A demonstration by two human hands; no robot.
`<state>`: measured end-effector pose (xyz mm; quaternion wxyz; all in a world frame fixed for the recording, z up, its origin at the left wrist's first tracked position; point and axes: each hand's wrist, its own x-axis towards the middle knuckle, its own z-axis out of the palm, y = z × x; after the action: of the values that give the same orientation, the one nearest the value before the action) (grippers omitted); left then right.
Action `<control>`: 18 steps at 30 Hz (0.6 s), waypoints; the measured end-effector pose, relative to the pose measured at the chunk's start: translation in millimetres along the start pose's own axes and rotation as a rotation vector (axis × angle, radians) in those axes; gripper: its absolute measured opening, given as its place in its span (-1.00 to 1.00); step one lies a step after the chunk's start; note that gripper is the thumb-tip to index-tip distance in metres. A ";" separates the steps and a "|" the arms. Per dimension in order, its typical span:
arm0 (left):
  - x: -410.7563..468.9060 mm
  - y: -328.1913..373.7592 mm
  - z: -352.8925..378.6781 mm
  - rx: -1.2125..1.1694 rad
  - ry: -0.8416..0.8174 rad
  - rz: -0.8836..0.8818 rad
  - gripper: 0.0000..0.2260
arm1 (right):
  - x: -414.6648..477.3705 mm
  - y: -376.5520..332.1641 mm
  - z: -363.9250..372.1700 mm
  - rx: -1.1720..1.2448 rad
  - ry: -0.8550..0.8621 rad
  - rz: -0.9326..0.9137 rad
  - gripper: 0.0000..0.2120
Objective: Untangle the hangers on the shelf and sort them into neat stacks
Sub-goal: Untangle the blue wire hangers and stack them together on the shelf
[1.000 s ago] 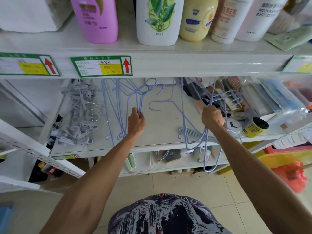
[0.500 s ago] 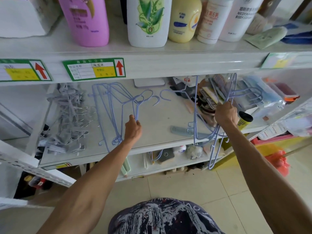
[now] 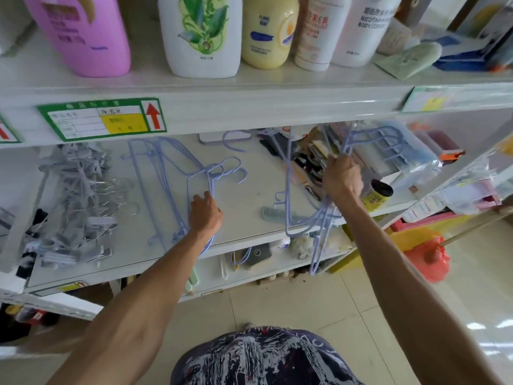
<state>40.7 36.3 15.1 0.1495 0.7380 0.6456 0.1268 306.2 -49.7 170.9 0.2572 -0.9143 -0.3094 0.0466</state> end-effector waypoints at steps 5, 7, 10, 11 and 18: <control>11.5 3.4 -4.9 0.019 -0.036 0.019 -0.71 | -15.7 -27.5 15.6 0.068 -0.060 -0.061 -0.62; 11.8 6.8 -8.6 0.038 -0.003 0.045 -0.72 | -15.1 -35.6 19.2 0.085 -0.075 -0.066 -0.62; 6.8 20.9 -19.3 0.017 0.123 0.009 -0.77 | -9.1 -42.3 25.1 0.135 -0.101 -0.083 -0.63; 9.2 26.8 -20.0 0.000 0.201 0.051 -0.77 | -7.5 -43.1 26.6 0.164 -0.117 -0.088 -0.62; -0.4 97.6 -40.4 -1.152 -0.561 -0.334 -0.62 | 12.6 -50.1 29.3 0.542 -0.300 -0.117 -0.69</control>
<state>114.6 26.3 90.0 0.7005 0.4352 0.5168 0.2298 281.9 4.5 171.6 0.4450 -0.7762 -0.3721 0.2468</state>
